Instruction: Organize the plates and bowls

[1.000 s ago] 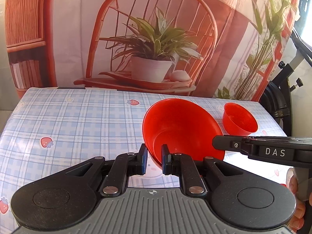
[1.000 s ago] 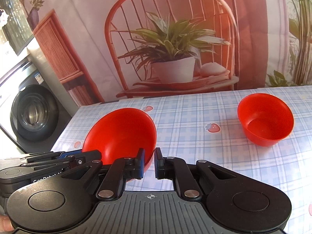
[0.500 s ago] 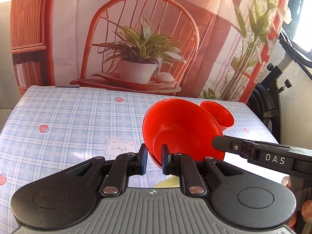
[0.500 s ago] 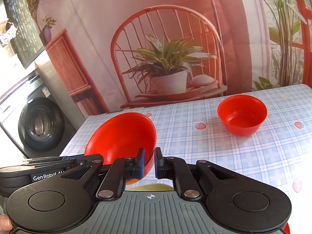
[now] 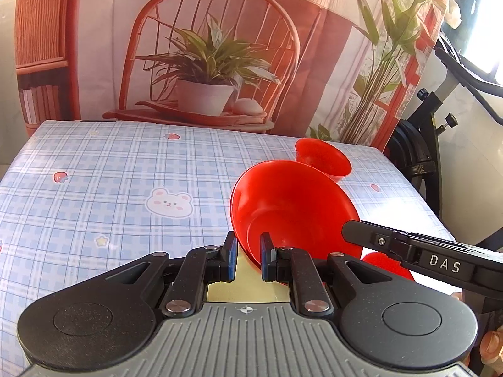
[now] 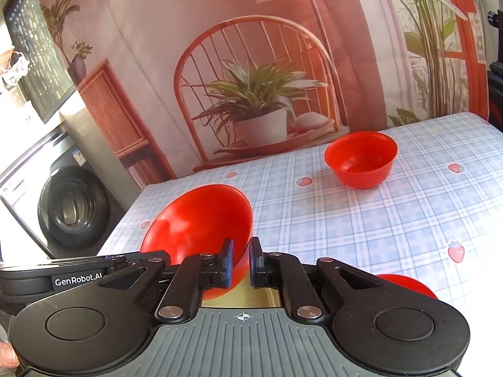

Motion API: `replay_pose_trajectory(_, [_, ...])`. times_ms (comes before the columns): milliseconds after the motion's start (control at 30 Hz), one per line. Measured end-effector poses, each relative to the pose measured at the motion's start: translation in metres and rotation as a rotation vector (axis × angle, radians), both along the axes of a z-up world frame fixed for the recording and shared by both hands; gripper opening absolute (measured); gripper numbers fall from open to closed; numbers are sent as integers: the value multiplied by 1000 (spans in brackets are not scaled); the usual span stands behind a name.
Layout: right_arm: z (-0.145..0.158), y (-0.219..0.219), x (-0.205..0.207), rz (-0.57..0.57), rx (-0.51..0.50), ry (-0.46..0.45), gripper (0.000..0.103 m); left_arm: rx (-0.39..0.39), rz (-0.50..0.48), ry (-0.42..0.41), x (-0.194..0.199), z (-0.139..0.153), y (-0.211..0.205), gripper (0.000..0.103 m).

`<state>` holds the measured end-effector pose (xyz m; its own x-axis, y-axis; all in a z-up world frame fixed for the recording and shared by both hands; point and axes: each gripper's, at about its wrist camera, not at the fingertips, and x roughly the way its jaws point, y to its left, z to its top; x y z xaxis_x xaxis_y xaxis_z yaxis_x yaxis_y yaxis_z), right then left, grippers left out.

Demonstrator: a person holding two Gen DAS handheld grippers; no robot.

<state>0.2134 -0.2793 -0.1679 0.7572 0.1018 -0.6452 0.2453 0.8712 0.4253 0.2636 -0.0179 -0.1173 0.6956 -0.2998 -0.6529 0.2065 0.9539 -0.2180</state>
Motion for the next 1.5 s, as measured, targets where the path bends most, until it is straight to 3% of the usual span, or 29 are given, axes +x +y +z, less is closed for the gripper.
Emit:
replay_pose_trajectory(667, [6,-29,-48,-80,49,-43,10,17,-89,10,-13,0,-35,16])
replay_pose_trajectory(1067, [11,-66,-91,-185,28,-42,10,19,-230,24,-6,0,-80,17])
replay_pose_trajectory(1500, [-15,-83,-124,-256,52,27,10,42,-340,86,-10,-28,-116,18])
